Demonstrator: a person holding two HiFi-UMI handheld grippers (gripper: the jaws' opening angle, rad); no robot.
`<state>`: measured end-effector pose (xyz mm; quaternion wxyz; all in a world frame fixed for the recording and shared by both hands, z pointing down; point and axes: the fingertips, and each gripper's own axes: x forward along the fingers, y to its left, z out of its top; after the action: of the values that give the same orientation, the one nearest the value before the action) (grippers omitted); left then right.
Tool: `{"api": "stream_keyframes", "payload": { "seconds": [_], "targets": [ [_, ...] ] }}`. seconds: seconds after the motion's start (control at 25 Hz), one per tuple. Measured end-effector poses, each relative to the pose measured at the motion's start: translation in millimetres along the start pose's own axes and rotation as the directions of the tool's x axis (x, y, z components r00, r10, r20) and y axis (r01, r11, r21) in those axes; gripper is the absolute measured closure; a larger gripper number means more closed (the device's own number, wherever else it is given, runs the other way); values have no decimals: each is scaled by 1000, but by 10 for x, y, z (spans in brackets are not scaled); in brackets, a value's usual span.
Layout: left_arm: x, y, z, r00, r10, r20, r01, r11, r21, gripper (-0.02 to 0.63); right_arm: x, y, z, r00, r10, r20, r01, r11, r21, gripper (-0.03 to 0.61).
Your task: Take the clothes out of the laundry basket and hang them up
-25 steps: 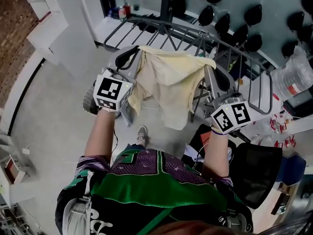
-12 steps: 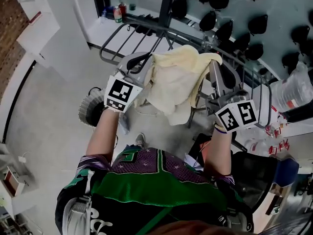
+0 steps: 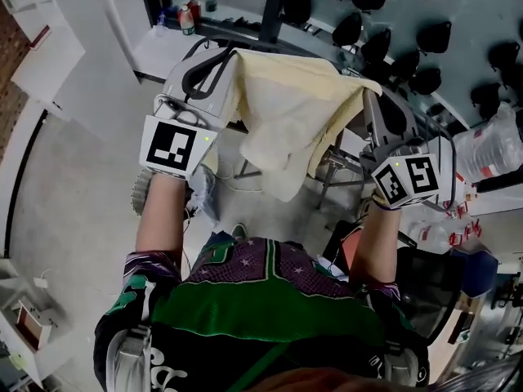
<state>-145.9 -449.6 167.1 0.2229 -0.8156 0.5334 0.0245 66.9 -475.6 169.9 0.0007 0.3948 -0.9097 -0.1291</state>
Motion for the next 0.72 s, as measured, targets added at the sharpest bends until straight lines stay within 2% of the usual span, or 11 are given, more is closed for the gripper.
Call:
{"api": "stream_keyframes", "payload": {
  "seconds": [0.12,0.32,0.52,0.64,0.72],
  "targets": [
    [2,144,201,999,22,41,-23,1000,19,592,107,-5,142,1000,7,7,-7,999,-49,571],
    [-11,343,577,993,46,112,-51,998,42,592,226,-23,626,995,38,89,-29,995,-97,571],
    [111,515,880,987,65,150,-87,986,144,592,303,-128,1051,982,83,171,-55,985,-165,571],
    [321,619,786,985,83,149,-97,991,91,592,486,-279,1007,976,106,189,-75,984,-162,571],
    [470,681,604,989,95,116,-103,993,64,592,652,-391,860,977,118,176,-93,985,-147,571]
  ]
}}
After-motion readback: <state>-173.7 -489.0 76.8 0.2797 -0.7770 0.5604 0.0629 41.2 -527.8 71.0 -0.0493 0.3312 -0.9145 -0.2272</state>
